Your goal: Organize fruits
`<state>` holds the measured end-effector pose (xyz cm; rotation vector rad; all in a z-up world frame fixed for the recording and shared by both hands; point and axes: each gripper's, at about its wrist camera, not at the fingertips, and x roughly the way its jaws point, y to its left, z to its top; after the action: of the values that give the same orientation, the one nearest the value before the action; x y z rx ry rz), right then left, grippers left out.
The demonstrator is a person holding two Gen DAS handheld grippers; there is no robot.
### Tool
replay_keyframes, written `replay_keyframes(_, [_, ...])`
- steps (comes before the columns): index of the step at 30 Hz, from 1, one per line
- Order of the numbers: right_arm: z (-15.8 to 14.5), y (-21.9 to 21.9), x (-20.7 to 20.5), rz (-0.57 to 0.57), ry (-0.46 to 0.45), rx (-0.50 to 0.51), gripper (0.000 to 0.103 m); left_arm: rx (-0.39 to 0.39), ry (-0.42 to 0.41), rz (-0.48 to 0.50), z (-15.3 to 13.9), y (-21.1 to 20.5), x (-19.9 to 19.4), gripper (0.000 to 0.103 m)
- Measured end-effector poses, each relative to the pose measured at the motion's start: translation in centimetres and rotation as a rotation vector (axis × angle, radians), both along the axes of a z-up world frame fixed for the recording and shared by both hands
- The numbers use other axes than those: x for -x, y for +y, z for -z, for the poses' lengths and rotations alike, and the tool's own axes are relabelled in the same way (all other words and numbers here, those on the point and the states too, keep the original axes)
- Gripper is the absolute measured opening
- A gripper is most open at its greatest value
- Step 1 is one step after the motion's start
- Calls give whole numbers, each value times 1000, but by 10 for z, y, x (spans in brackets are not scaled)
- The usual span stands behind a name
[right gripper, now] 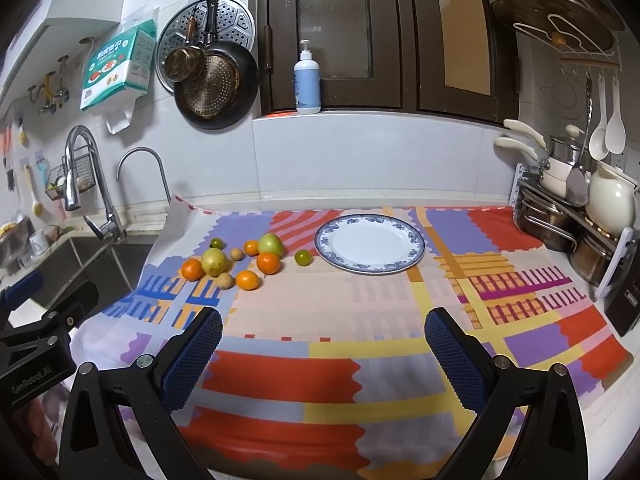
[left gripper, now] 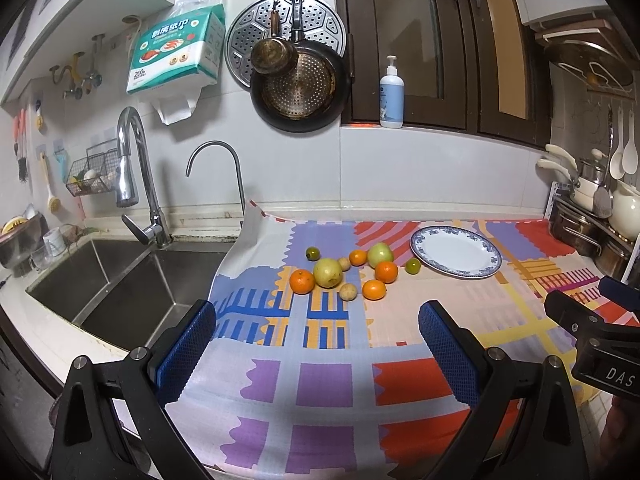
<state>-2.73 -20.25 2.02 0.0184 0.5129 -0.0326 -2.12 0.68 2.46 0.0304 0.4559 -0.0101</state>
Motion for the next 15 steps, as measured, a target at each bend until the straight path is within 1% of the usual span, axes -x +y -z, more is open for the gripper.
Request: replay_keyframes(15, [0, -2, 0, 6, 1, -3, 102, -6, -14, 7, 0, 1, 2, 103])
